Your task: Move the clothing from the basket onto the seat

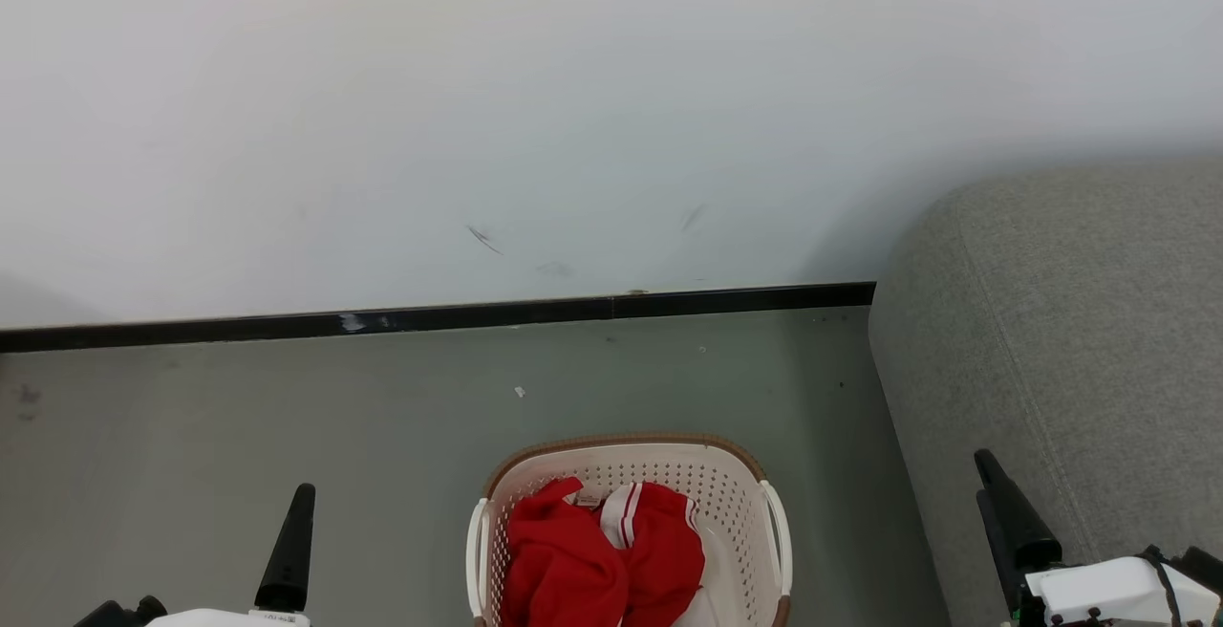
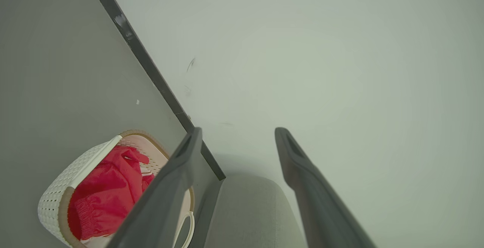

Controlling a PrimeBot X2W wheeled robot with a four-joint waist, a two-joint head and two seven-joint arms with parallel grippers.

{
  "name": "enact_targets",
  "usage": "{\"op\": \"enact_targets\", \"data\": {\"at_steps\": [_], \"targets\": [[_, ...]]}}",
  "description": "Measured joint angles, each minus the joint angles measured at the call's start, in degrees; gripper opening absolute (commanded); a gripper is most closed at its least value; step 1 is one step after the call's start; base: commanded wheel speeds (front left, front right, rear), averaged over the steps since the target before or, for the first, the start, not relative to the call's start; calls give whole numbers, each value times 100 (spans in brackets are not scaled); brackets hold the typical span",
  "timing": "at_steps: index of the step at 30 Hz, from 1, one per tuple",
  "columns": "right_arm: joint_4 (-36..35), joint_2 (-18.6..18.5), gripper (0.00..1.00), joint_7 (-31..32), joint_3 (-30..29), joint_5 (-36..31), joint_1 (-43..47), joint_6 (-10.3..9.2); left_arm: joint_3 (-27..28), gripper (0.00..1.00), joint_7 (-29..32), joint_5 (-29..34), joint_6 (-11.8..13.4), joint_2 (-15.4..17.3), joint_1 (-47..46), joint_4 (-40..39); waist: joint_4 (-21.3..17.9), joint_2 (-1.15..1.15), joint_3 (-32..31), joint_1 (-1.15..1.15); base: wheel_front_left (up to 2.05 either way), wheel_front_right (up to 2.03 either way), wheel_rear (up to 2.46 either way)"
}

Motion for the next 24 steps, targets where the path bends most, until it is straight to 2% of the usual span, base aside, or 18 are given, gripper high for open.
{"op": "enact_targets", "data": {"at_steps": [5,12,17,24], "targets": [[-65,8,100,-65,23,-631,-4,0,-103,100,-94,469,2,60,-20,-81,9,0,-27,15,0,0,0],[-210,31,100,-160,56,-1582,-15,0,-193,100,-231,1195,70,138,-37,-236,18,0,-52,22,0,0,0],[-258,47,100,-213,108,-2288,-16,1,-287,100,-335,1796,180,194,-75,-336,25,0,-55,21,0,0,0],[-363,101,100,-309,132,-3214,-13,1,-472,100,-446,2763,358,364,-75,-445,36,0,-40,6,0,0,0]]}}
